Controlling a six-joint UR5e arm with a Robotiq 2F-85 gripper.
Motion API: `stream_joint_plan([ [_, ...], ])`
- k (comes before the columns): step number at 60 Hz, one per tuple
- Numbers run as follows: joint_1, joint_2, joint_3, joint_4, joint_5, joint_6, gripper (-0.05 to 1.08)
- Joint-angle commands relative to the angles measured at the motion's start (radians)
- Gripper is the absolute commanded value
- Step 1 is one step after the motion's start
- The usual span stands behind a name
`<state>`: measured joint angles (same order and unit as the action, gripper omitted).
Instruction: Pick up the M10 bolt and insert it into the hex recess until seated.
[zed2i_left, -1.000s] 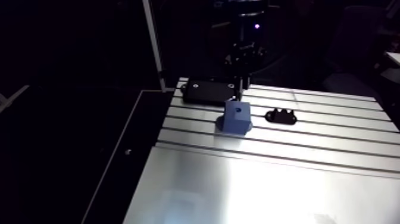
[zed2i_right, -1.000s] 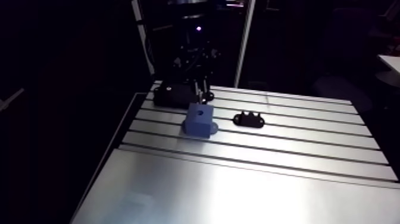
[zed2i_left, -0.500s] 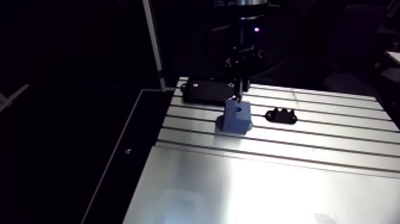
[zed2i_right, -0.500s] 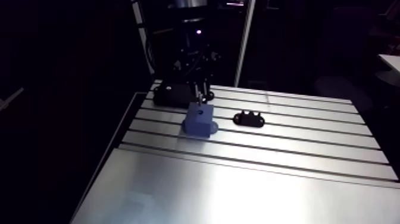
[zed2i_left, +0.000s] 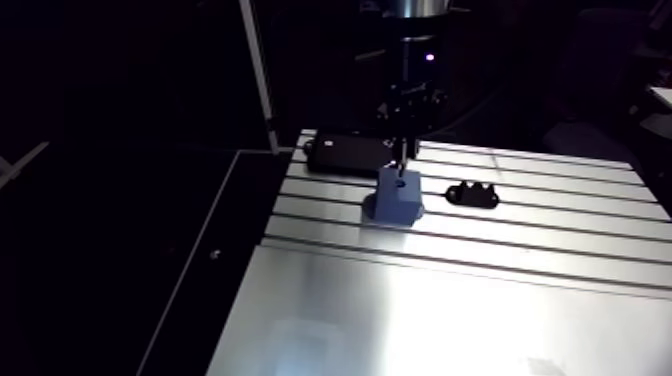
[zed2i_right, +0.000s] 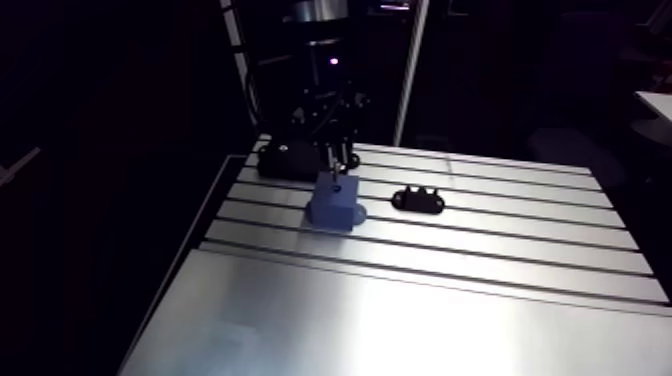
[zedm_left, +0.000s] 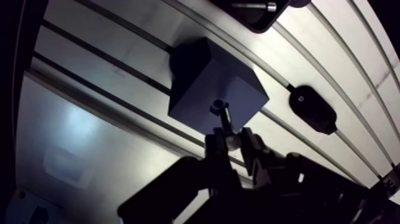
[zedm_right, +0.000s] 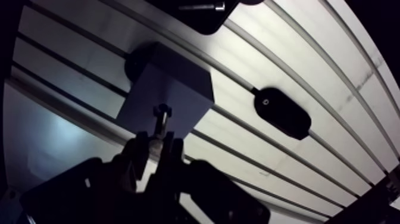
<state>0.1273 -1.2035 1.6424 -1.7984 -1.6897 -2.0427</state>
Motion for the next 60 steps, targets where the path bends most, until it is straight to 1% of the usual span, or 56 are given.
stream_joint_plan([
  [1,0.0,0.003,0.003,0.0,0.0,0.0,0.96],
  [43,0.0,0.006,0.015,-0.015,0.0,-0.003,0.96],
  [60,0.0,0.006,0.032,-0.022,-0.002,-0.004,0.96],
])
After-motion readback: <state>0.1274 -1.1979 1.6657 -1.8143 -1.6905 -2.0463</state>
